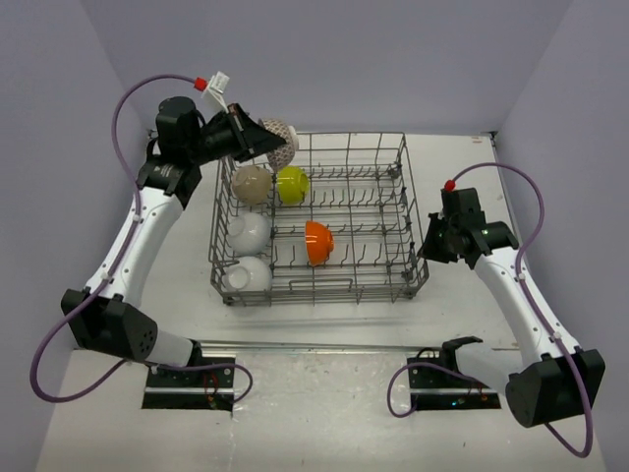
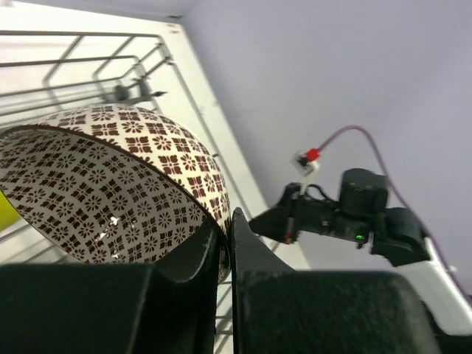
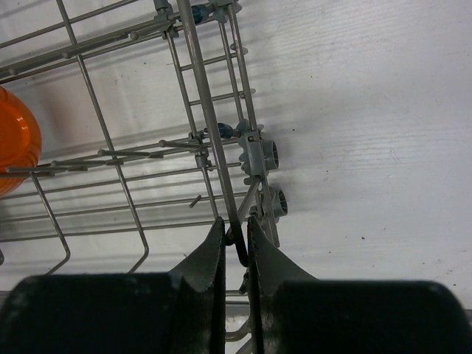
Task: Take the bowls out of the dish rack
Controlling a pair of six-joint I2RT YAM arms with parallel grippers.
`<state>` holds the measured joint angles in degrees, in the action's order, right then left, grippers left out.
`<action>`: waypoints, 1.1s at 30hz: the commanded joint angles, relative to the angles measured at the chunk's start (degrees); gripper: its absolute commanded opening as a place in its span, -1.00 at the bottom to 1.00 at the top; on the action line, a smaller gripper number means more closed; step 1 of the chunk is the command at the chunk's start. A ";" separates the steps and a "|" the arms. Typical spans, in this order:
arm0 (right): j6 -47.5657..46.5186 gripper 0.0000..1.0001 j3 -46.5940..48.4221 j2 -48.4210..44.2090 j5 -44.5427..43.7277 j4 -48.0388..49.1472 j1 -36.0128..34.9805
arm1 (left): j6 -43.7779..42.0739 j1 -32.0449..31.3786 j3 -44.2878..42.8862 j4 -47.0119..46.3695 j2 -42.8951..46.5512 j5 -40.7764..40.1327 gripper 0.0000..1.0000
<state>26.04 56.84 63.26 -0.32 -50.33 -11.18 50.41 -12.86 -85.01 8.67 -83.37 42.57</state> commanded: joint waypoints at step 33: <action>-1.26 -1.00 -0.68 -1.39 7.35 -0.47 0.46 | -25.01 18.39 -10.87 43.01 -10.74 -59.54 -1.00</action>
<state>22.46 56.84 62.96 3.55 -50.35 -10.48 25.91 2.63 -93.54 51.13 -90.37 -19.40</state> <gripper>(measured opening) 0.082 0.064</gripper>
